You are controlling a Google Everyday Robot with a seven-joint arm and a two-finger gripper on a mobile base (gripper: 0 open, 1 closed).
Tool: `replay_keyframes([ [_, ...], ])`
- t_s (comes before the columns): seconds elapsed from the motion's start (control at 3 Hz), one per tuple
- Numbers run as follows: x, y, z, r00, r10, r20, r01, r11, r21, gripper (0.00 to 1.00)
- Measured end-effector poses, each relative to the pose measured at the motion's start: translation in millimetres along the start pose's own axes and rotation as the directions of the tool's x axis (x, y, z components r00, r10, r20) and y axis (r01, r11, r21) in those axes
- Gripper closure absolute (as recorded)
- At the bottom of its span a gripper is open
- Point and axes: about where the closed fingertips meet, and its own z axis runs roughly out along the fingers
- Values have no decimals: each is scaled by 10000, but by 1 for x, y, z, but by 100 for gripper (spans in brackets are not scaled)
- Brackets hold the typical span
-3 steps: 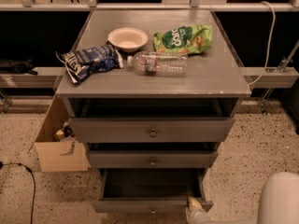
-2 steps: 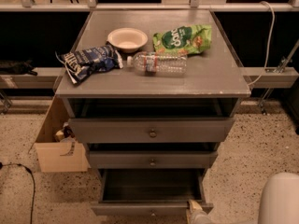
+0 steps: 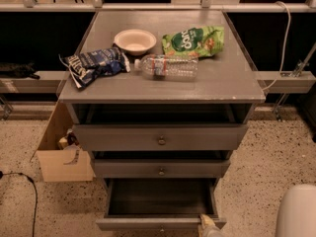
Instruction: Open bottom drawer
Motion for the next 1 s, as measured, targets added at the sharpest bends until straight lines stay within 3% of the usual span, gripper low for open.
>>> replay_keyframes([
  [1.0, 2, 10, -7, 9998, -186, 3, 186, 9998, -88, 100],
])
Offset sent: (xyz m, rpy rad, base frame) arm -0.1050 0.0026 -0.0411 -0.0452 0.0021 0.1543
